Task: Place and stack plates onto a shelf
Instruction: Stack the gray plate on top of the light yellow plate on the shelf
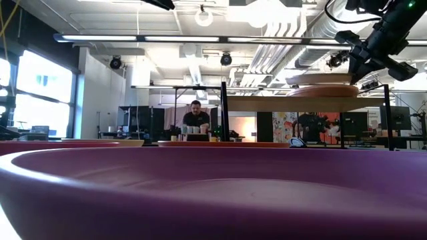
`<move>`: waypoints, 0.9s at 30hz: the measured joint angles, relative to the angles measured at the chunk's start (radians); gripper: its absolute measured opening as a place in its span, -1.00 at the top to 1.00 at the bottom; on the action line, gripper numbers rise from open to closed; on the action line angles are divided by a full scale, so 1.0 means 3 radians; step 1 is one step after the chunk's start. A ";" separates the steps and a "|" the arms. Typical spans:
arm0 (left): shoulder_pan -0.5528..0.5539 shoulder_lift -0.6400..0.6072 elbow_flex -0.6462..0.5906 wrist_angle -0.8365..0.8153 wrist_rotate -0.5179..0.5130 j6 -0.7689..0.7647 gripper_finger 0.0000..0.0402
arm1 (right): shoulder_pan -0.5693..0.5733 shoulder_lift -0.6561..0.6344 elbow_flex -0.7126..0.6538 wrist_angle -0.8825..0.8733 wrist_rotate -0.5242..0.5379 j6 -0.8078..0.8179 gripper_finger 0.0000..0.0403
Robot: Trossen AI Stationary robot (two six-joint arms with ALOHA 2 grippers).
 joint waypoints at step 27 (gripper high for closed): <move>0.0085 -0.0001 0.0000 0.0007 0.0001 -0.0005 0.43 | -0.0517 0.0011 0.0001 0.0082 -0.0379 -0.0539 0.98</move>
